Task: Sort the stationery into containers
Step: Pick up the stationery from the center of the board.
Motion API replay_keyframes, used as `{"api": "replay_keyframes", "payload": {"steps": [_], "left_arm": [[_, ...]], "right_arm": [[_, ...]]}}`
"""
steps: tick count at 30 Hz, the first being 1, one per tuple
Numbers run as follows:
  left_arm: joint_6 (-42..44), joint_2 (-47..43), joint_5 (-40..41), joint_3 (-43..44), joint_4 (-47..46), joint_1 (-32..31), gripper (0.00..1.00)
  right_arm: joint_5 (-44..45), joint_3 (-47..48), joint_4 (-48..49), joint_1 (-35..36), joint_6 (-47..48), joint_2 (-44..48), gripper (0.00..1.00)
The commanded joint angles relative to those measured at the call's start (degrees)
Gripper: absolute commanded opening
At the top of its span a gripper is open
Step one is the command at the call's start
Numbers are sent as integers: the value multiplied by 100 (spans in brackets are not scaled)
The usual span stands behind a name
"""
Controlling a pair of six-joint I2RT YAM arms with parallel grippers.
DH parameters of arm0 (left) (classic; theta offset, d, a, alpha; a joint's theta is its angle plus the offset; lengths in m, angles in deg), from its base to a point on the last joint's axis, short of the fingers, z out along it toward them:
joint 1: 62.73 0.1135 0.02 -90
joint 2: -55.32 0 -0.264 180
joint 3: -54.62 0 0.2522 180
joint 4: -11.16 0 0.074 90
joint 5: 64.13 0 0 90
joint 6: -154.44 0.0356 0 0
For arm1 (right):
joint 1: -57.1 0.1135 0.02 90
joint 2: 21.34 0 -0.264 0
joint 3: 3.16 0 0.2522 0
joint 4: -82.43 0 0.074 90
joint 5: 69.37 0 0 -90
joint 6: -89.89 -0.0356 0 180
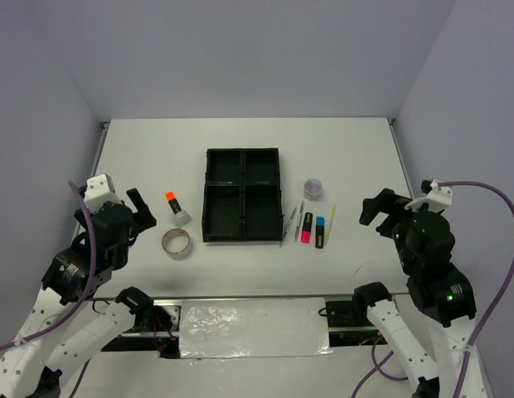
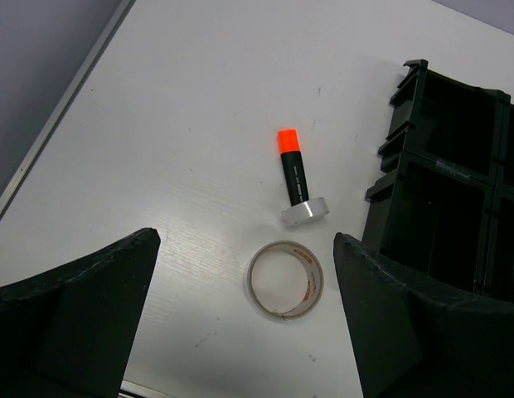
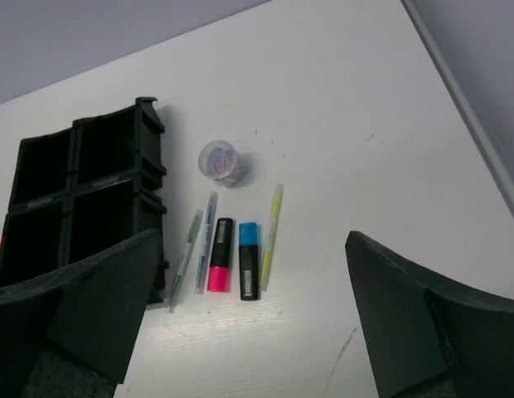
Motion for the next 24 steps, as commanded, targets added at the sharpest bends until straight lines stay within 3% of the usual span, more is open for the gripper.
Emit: {"api": "replay_keyframes", "payload": {"steps": [1, 3, 8, 10, 17, 24], "left_arm": [[56, -14, -13, -20, -201, -21, 99], [38, 29, -13, -20, -192, -21, 99], [3, 170, 5, -3, -140, -21, 99], [-6, 214, -4, -3, -122, -21, 99], [170, 477, -215, -56, -272, -4, 99], [346, 829, -461, -73, -377, 5, 99]], "right_arm": [[-127, 109, 138, 50, -5, -103, 100], [-356, 13, 271, 50, -5, -120, 100], [-1157, -794, 1790, 33, -269, -409, 100], [-1062, -814, 2161, 50, -295, -1276, 100], [-665, 511, 2240, 85, 99, -5010, 100], [-972, 1207, 2425, 112, 294, -6702, 100]]}}
